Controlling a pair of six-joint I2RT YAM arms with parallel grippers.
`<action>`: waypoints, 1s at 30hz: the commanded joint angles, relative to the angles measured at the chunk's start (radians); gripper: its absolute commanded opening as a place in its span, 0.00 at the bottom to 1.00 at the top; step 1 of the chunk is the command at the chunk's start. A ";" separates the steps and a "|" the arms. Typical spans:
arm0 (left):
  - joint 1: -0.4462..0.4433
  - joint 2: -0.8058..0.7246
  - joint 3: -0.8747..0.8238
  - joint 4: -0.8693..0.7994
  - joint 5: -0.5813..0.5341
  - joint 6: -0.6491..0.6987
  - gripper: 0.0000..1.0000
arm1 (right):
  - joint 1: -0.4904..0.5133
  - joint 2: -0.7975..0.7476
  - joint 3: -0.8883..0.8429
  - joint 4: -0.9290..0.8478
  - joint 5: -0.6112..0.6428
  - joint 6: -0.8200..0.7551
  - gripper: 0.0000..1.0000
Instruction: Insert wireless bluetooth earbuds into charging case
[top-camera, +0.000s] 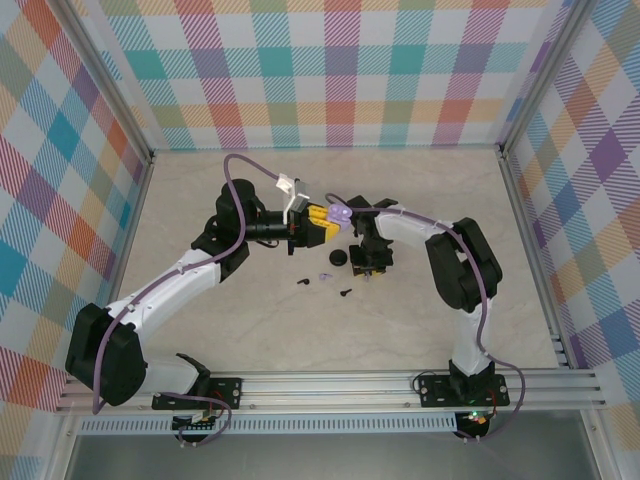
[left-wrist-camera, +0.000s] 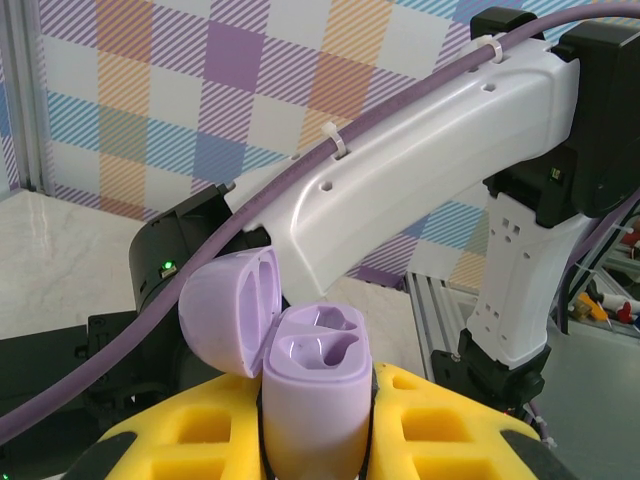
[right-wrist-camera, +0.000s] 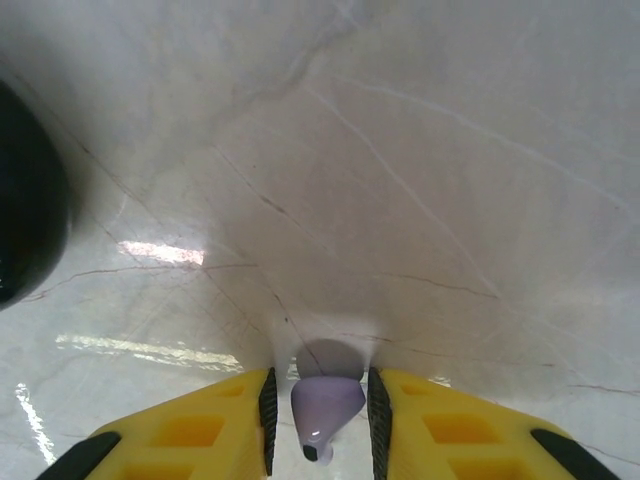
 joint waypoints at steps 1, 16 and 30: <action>-0.003 -0.027 -0.001 -0.002 -0.004 0.026 0.12 | 0.009 0.021 0.023 -0.029 0.019 0.022 0.32; -0.003 -0.029 0.003 -0.008 -0.010 0.031 0.12 | 0.015 0.037 0.009 -0.032 0.067 0.036 0.26; -0.003 -0.035 -0.007 0.021 -0.028 0.001 0.11 | -0.023 -0.059 -0.073 0.063 0.047 0.055 0.20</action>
